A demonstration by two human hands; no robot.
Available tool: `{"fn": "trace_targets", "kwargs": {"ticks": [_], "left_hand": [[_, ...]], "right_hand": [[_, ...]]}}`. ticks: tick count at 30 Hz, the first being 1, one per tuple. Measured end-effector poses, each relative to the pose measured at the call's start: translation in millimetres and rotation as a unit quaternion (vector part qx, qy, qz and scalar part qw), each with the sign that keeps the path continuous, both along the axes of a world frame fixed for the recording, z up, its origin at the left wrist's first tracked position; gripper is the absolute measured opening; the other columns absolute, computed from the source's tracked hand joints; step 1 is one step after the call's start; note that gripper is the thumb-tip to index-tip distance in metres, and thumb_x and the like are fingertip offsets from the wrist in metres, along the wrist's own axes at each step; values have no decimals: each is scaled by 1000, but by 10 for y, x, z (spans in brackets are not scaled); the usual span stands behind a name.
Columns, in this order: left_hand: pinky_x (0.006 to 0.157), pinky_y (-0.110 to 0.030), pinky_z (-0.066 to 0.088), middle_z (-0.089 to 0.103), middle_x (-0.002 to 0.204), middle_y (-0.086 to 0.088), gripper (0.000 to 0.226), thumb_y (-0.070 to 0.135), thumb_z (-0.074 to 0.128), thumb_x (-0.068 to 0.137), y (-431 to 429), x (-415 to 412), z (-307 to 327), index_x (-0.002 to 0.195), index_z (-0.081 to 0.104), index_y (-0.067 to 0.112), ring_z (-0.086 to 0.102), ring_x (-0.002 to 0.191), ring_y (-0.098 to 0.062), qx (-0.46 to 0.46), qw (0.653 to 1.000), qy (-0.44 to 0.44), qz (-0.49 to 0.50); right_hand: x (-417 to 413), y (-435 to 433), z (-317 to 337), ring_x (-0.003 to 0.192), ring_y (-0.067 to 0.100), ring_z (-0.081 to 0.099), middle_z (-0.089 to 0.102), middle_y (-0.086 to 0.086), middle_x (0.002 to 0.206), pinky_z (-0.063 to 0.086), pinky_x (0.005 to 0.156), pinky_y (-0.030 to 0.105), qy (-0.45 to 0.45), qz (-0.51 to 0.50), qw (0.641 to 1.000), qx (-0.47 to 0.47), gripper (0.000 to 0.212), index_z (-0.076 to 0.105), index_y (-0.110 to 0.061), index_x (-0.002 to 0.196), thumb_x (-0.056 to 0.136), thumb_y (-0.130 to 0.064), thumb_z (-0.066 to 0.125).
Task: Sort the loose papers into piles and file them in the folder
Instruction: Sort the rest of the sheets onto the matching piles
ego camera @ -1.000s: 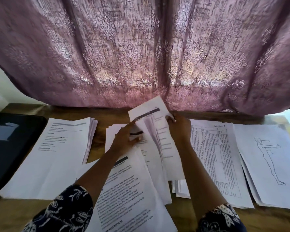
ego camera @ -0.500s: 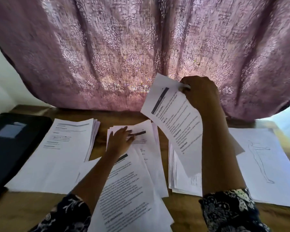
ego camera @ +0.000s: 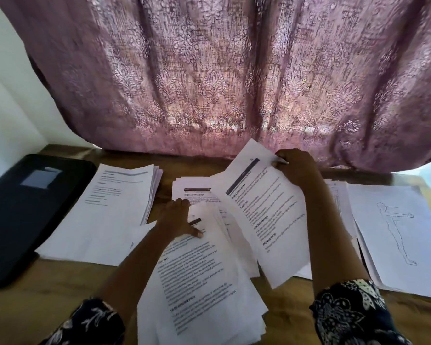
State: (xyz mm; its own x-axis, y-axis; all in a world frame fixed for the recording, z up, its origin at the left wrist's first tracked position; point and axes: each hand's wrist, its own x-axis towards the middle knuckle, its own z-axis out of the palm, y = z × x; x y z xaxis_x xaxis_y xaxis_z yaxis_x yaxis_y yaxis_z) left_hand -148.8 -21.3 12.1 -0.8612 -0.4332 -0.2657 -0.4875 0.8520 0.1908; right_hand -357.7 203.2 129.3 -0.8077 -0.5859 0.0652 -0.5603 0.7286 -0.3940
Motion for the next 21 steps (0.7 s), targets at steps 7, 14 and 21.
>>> {"fn": "trace_targets", "kwargs": {"ticks": [7, 14, 21], "left_hand": [[96, -30, 43, 47, 143, -2, 88, 57, 76, 71, -68, -37, -11, 140, 41, 17, 48, 125, -21, 29, 999, 22, 15], [78, -26, 50, 56, 134, -2, 81, 48, 79, 74, -80, -15, -97, 136, 34, 23, 60, 100, -18, 96, 994, 26, 37], [100, -33, 44, 48, 144, -1, 80, 40, 82, 73, -152, -18, -151, 139, 43, 17, 50, 126, -24, 162, 986, -27, 27]], "right_hand": [[-103, 132, -4, 93, 30, 59, 63, 12, 96, 37, 72, 31, -26, 7, 999, -23, 17, 66, -9, 100, 93, -23, 60], [-130, 184, -25, 83, 27, 59, 62, 8, 85, 40, 72, 32, -57, -9, 996, -75, 16, 68, -10, 99, 91, -23, 63], [-166, 242, -79, 85, 31, 64, 66, 9, 83, 48, 76, 35, -84, -9, 989, -125, 11, 69, -13, 95, 90, -22, 65]]}}
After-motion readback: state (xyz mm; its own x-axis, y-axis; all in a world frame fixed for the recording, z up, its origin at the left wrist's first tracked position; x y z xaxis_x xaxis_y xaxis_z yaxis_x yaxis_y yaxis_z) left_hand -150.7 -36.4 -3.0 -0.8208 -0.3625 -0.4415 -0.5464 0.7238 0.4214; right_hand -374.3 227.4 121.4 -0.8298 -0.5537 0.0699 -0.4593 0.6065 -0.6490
